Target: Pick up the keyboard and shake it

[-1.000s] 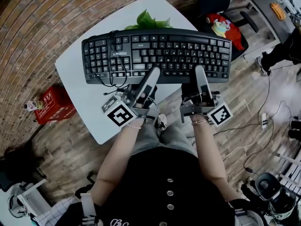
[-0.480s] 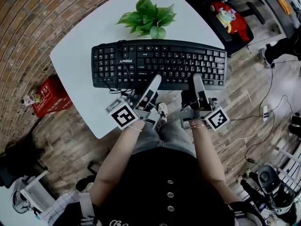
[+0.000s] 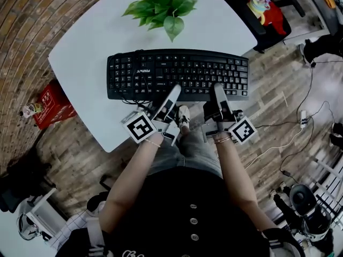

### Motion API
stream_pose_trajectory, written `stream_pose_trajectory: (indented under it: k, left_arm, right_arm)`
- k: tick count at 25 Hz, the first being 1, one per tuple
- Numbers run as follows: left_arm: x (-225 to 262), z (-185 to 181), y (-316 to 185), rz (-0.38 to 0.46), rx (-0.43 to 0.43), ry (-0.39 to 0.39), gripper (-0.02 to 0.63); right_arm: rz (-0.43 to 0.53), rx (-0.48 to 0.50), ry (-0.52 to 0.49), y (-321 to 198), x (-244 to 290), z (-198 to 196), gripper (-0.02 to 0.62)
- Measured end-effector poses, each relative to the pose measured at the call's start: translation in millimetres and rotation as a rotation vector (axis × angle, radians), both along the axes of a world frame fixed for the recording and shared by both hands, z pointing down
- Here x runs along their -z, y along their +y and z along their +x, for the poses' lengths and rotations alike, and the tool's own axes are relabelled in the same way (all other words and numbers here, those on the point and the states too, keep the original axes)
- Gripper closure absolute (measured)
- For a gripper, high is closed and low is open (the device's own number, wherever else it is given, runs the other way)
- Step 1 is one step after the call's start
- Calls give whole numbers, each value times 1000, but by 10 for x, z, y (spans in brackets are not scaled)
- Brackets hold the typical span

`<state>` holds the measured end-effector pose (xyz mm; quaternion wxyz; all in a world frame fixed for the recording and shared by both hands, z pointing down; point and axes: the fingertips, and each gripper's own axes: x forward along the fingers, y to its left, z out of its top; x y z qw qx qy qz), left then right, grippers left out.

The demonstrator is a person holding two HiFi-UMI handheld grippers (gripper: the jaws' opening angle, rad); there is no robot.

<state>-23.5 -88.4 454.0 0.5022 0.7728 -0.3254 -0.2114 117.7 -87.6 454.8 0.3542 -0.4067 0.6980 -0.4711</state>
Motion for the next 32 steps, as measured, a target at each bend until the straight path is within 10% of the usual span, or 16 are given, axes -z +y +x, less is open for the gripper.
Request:
stream_pose_trajectory:
  k: [19, 32]
  left_arm:
    - [-599, 72, 91, -261, 3, -10, 486]
    - [-657, -5, 88, -452, 38, 143, 445]
  right_arm:
    - [-177, -29, -16, 95, -634, 78, 476]
    - [-227, 6, -45, 4, -651, -13, 485]
